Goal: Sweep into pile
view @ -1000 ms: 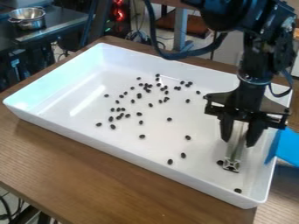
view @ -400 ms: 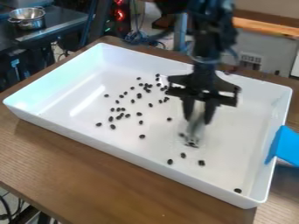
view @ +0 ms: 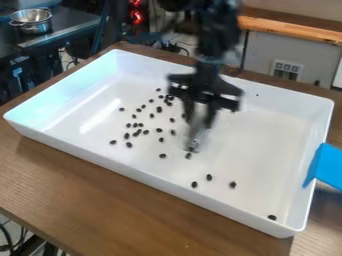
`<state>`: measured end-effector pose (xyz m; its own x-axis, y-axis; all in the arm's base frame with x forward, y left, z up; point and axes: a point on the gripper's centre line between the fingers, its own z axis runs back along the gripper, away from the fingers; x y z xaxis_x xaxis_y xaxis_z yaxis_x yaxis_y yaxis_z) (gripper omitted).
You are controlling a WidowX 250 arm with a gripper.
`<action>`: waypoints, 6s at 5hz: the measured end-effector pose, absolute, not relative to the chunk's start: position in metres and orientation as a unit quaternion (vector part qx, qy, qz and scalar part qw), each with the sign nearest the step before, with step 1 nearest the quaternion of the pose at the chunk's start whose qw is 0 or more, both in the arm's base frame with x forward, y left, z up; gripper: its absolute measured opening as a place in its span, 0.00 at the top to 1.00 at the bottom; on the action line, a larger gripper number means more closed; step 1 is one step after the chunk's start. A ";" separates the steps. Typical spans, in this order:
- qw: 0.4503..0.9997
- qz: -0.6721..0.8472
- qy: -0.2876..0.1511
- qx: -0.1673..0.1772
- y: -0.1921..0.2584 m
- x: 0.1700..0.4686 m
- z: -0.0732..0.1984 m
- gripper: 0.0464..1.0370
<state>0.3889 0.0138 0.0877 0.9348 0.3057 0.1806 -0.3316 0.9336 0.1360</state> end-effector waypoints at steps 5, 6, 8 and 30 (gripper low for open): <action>0.978 0.191 -0.061 -0.053 0.099 0.377 0.163 0.68; 0.977 0.181 -0.098 -0.052 0.047 0.385 0.168 0.68; 0.979 0.162 -0.114 -0.042 -0.051 0.375 0.150 0.68; 0.988 0.029 -0.149 -0.003 -0.122 0.332 0.088 0.68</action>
